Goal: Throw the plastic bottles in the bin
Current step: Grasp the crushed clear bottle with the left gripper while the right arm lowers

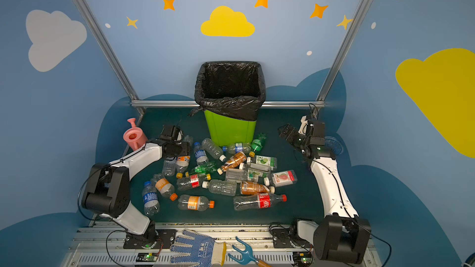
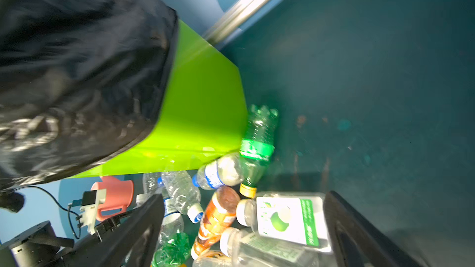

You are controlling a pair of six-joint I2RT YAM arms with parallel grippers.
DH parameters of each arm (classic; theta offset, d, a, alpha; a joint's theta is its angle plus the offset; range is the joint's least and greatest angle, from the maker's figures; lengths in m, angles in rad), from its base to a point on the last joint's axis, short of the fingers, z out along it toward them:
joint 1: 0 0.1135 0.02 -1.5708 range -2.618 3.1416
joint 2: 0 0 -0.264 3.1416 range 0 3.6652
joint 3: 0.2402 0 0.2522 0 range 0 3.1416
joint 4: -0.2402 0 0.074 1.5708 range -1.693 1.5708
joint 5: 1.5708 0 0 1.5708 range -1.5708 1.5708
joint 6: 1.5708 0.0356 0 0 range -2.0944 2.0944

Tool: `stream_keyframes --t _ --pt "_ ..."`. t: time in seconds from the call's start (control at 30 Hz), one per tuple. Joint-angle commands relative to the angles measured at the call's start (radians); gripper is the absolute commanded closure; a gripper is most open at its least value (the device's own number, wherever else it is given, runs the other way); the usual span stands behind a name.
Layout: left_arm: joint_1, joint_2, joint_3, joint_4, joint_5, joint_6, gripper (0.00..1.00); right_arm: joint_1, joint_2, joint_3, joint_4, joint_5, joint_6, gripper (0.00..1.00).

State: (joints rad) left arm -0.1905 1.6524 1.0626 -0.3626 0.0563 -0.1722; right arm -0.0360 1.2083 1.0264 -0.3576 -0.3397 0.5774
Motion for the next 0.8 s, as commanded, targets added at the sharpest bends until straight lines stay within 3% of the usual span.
stream_keyframes --t 0.0,0.27,0.43,0.77 --pt "-0.004 0.033 0.036 -0.073 0.004 -0.009 0.32 -0.017 -0.033 -0.041 0.025 -0.013 0.017 0.05" --pt "-0.010 0.103 0.081 -0.118 -0.018 -0.031 0.34 -0.046 -0.042 -0.068 0.031 -0.023 0.039 0.05" --pt "-0.015 0.149 0.125 -0.157 -0.032 -0.029 0.27 -0.056 -0.039 -0.069 0.029 -0.036 0.041 0.05" --pt "-0.019 0.207 0.179 -0.189 -0.025 -0.024 0.32 -0.080 -0.029 -0.081 0.039 -0.058 0.052 0.05"
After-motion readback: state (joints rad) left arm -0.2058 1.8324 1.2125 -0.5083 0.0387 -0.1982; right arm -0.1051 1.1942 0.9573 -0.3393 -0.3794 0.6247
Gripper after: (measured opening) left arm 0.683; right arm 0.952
